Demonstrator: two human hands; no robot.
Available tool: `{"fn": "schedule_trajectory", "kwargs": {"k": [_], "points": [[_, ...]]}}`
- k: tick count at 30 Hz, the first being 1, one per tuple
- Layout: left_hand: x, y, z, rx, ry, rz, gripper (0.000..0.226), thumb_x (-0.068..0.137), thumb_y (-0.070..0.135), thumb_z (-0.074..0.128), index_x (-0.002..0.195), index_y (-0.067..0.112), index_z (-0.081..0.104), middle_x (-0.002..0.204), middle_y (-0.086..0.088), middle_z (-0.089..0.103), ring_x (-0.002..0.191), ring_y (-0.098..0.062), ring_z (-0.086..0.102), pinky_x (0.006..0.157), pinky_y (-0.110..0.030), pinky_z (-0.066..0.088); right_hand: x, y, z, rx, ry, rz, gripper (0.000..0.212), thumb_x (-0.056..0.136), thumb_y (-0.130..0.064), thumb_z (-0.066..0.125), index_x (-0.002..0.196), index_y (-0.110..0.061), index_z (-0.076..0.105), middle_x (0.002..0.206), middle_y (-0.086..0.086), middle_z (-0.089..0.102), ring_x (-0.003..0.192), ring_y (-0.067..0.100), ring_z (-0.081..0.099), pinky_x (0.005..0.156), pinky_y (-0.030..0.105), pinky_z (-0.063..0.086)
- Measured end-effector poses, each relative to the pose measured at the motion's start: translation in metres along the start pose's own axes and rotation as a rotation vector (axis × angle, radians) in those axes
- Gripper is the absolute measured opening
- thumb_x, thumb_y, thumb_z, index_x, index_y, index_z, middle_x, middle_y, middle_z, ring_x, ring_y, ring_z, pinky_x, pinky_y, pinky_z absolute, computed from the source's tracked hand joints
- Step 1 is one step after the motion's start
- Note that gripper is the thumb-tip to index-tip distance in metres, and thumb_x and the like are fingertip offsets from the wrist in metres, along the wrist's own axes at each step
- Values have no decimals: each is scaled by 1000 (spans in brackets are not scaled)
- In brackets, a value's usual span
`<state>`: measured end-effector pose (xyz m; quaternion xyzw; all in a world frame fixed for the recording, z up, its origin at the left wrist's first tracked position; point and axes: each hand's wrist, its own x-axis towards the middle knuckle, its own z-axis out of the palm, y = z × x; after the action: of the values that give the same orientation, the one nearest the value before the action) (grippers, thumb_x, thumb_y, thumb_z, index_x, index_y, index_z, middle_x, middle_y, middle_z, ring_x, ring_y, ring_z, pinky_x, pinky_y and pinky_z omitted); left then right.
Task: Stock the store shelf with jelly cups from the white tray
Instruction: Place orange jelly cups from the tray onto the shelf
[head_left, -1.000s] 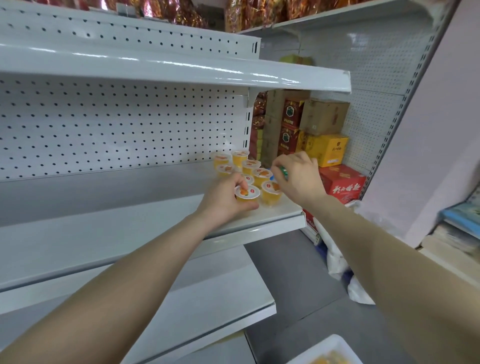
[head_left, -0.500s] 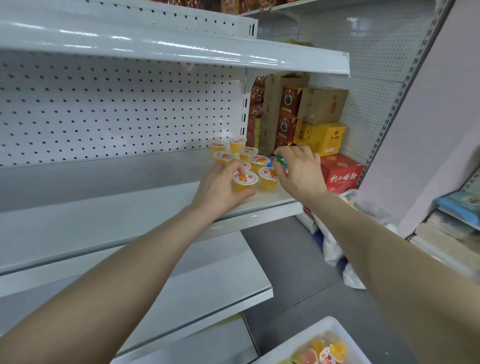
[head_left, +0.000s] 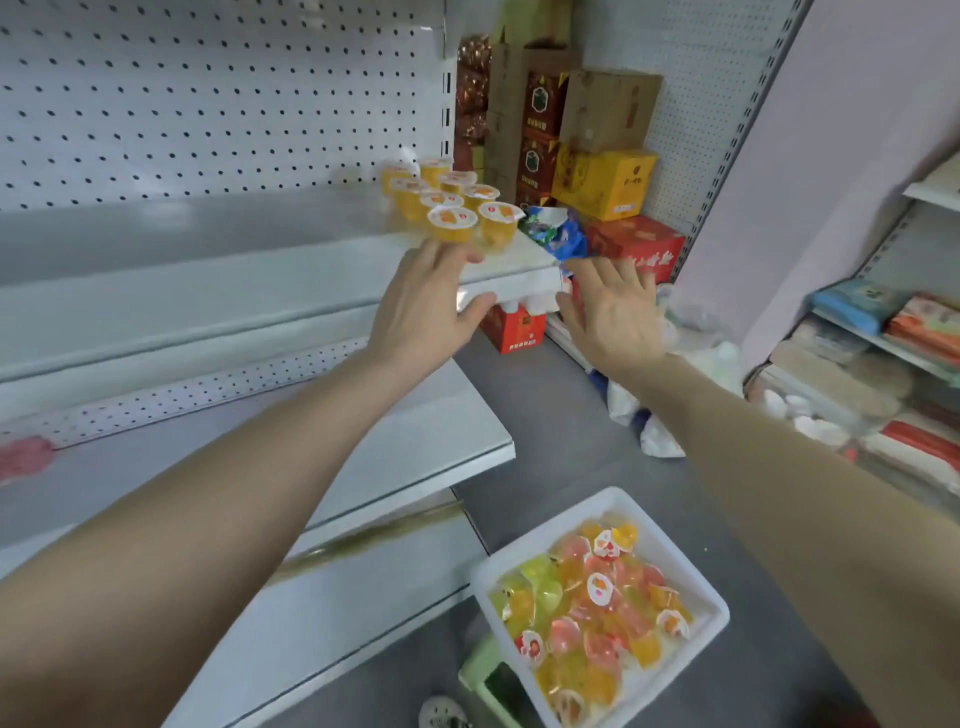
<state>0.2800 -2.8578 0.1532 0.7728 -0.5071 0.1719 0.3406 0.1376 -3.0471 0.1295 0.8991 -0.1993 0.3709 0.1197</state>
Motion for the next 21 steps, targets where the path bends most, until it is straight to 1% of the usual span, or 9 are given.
{"fn": "schedule_trajectory", "kwargs": {"k": [3,5,7,9,13,16,19,21], "points": [[-35,16,23,-33,-21,64,35,85,31,62,116,14,61,117,-9,56,109,-29,52,93,-30,36,-56,8,6,-6,-79,38,31,91,-30,52,114,-11,61,102,12,65,91,37,57,74,45,41],[-60,23,45,-54,-76,82,33,86,29,60,116,15,61,117,-7,56,111,-26,50,95,-27,34,-97,15,14,-5,-161,79,34,90,-30,51,117,-11,59,104,11,64,94,37,56,76,45,40],[-88,27,72,-80,-149,77,31,87,27,62,116,15,61,117,-7,56,111,-26,50,95,-28,34,-141,20,24,1,-228,94,35,90,-31,49,116,-11,60,104,10,64,94,36,56,78,45,40],[-117,30,100,-103,-231,35,32,86,24,65,117,16,61,117,-7,57,110,-26,51,94,-29,36,-183,25,34,36,-276,99,33,92,-31,51,117,-12,61,104,9,65,93,35,56,80,46,42],[-177,37,161,-121,-406,-71,34,84,23,70,117,15,62,113,-6,58,105,-27,54,90,-34,42,-259,43,54,91,-449,158,36,94,-33,47,122,-16,60,114,5,65,97,35,57,81,46,43],[-223,47,204,-131,-547,-152,36,87,24,69,121,17,60,118,-4,58,109,-25,51,91,-34,42,-313,59,68,117,-593,175,36,94,-34,50,125,-18,60,116,5,66,101,35,58,83,46,44],[-270,55,248,-127,-687,-246,39,88,26,68,125,19,58,124,-3,55,112,-24,50,95,-33,42,-367,70,83,140,-714,167,37,88,-32,57,122,-19,65,109,5,70,99,36,61,80,45,45],[-301,59,275,-161,-753,-326,40,89,28,67,127,20,57,125,-3,54,114,-24,50,96,-34,43,-402,76,95,178,-837,154,38,84,-30,64,121,-20,66,106,5,71,98,36,62,79,46,46]]}}
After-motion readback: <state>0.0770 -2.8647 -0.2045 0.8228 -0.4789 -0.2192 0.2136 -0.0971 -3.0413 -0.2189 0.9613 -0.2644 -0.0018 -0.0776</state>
